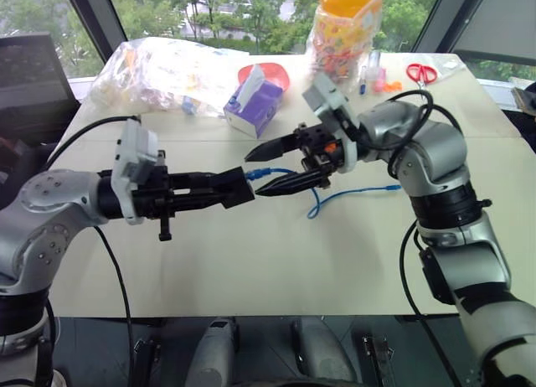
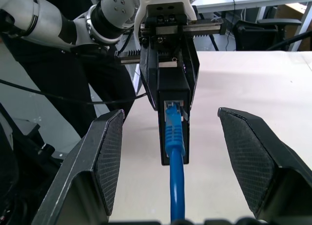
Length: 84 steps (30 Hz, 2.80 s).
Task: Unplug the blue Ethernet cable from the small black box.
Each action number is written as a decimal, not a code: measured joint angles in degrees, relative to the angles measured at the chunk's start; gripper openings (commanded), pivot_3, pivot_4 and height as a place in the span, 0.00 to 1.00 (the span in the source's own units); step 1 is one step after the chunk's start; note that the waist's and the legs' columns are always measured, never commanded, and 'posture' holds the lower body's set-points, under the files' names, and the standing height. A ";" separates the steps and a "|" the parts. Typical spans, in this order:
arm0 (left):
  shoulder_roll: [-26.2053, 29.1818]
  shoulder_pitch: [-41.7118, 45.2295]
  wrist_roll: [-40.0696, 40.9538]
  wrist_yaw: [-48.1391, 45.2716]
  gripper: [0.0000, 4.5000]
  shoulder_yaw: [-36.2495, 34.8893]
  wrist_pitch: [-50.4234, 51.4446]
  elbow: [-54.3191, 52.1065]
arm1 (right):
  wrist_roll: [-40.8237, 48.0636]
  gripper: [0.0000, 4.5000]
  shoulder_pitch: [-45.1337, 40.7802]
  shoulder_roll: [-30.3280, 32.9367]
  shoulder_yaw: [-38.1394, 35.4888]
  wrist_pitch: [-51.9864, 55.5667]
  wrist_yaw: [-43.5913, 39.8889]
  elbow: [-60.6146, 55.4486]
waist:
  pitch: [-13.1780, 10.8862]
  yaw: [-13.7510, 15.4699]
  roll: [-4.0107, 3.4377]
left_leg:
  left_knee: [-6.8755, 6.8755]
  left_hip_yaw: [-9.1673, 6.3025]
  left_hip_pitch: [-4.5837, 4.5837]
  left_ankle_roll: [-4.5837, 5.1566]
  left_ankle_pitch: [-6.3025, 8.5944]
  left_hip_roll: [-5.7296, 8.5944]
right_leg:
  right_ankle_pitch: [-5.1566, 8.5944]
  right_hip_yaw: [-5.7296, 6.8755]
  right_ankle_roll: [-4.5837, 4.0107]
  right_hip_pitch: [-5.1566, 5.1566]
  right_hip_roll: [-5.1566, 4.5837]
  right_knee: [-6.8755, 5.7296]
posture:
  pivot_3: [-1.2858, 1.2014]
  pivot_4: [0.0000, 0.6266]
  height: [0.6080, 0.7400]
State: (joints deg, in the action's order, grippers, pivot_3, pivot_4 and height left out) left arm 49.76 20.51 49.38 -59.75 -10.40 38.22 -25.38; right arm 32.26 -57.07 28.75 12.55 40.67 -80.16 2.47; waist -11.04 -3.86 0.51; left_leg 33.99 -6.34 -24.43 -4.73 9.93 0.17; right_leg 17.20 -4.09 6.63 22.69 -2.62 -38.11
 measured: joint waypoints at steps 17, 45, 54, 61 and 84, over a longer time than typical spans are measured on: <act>-0.98 0.35 -0.16 0.36 0.11 0.13 0.25 0.57 | 0.02 0.01 0.01 0.17 -0.12 -0.12 0.59 -0.01 | 0.00 -0.01 0.00 | 0.00 0.00 0.00 0.00 0.00 0.00 | 0.00 0.00 0.00 0.00 0.00 0.00 | 0.52 0.24 1.00; -1.80 1.92 -0.09 2.61 0.11 -0.05 0.05 -0.09 | 1.01 0.55 1.84 3.27 -0.34 1.32 2.08 0.45 | 0.00 0.18 0.01 | 0.02 0.00 0.00 0.00 0.00 0.01 | 0.00 0.00 0.00 -0.01 -0.01 0.01 | 0.52 0.24 1.00; -1.82 2.15 -0.10 2.63 0.11 -0.05 0.05 -0.02 | 1.44 0.55 2.03 2.61 -0.32 2.38 2.82 -0.70 | 0.00 0.01 0.00 | 0.01 0.00 0.00 0.00 0.00 0.00 | 0.00 0.00 0.00 -0.01 0.00 0.00 | 0.52 0.24 1.00; -1.89 1.66 -0.12 2.63 0.11 -0.04 0.01 -0.04 | 1.92 0.55 1.77 2.44 -0.51 2.82 3.19 -0.71 | 0.00 -0.02 0.01 | 0.01 0.00 0.00 0.00 0.00 0.00 | 0.00 0.00 0.00 -0.01 0.00 0.01 | 0.52 0.24 1.00; -2.06 0.16 -0.19 2.51 0.11 -0.01 -0.30 -0.23 | 2.34 0.44 1.62 1.95 -1.46 2.78 3.38 -1.24 | 0.00 0.00 0.01 | 0.01 0.00 0.00 0.00 0.00 0.00 | 0.00 0.00 0.00 -0.01 0.00 0.01 | 0.52 0.24 1.00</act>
State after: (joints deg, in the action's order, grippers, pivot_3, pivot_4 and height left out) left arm 47.70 20.67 49.20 -57.24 -10.41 37.92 -25.61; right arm 34.61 -55.45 30.70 11.09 43.45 -76.78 1.23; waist -11.04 -3.86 0.52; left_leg 34.00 -6.34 -24.42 -4.73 9.93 0.17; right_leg 17.20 -4.09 6.63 22.69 -2.61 -38.10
